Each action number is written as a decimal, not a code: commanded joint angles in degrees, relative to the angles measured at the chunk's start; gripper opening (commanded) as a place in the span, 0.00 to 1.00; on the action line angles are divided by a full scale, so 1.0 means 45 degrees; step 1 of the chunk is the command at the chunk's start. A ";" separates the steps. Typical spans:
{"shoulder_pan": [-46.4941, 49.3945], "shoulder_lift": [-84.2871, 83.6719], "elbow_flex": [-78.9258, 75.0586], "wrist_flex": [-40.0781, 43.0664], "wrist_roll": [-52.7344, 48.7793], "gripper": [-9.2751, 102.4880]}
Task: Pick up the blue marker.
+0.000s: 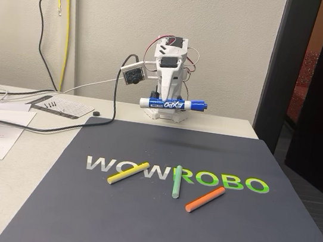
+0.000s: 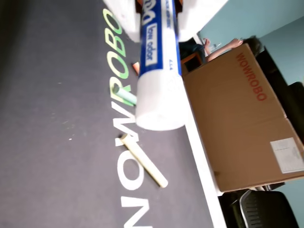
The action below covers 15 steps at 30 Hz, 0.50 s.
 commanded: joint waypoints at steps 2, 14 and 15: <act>-0.0254 0.0723 -0.0059 -0.0723 0.0313 0.08; -0.0625 0.0723 0.0234 -0.2090 0.0332 0.08; -0.0625 0.0723 0.0234 -0.2090 0.0332 0.08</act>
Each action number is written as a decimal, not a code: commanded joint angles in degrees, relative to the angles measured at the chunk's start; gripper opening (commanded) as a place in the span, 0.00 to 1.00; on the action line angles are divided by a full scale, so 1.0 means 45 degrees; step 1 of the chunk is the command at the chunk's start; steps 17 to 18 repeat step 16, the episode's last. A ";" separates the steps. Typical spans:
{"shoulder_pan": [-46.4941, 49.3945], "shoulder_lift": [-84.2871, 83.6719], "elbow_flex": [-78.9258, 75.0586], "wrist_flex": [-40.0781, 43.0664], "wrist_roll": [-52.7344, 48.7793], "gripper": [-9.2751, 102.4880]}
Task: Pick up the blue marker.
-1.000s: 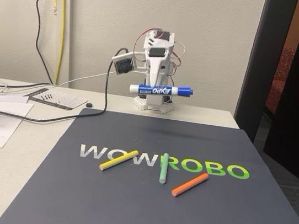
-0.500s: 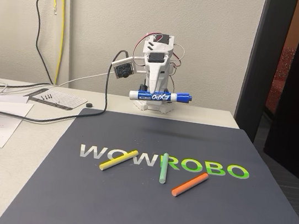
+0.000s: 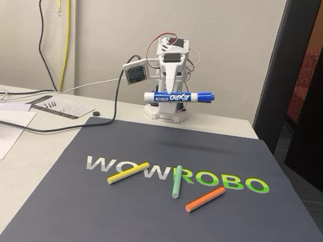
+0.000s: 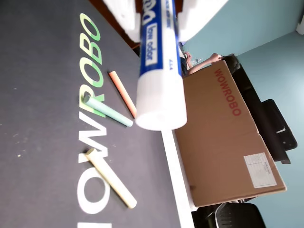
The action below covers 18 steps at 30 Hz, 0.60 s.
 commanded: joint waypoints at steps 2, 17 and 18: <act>-0.0117 0.0723 -0.0059 -0.0234 0.0078 0.08; -0.0117 0.0723 -0.0059 0.0000 0.0078 0.08; -0.0117 0.0723 -0.0059 0.0000 0.0078 0.08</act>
